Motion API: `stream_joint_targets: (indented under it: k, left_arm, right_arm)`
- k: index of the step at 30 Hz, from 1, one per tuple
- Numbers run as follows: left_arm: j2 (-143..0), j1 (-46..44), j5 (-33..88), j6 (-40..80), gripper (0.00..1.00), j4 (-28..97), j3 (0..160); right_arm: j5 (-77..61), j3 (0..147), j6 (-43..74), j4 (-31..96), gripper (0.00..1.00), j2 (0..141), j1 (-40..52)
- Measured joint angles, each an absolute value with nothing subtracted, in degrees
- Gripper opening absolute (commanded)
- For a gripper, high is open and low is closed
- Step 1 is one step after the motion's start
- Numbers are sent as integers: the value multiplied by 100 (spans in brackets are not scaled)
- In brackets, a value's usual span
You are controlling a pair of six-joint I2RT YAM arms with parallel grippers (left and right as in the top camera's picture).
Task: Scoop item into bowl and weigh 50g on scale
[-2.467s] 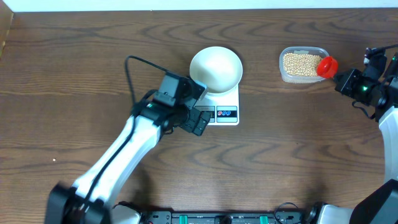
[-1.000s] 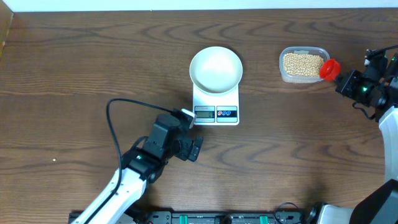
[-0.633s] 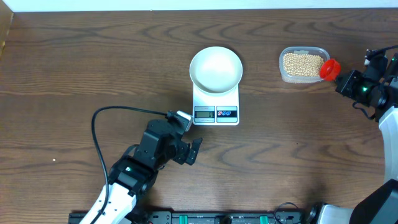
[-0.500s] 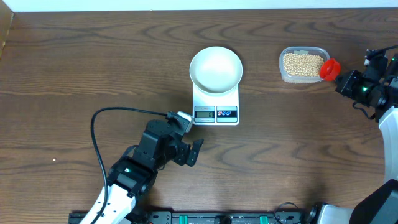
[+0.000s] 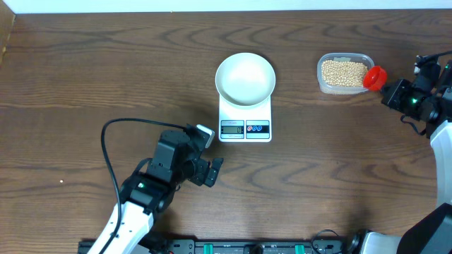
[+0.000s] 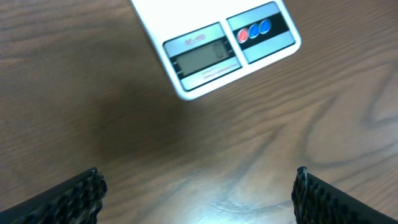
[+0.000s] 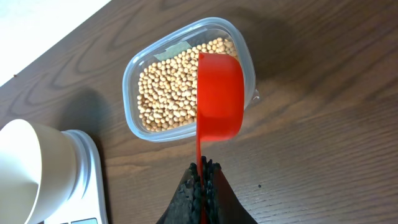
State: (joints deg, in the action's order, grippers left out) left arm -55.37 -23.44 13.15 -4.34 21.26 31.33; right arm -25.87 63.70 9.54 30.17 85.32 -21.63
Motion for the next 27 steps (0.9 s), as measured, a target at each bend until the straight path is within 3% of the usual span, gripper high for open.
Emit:
stream_joint_targets:
  k: [27]
  left_arm:
    - [-5835,-2285,1514,-495,98,1564,3133]
  right_arm:
    - [-2585,6370,847,3017,1,8532,-2163]
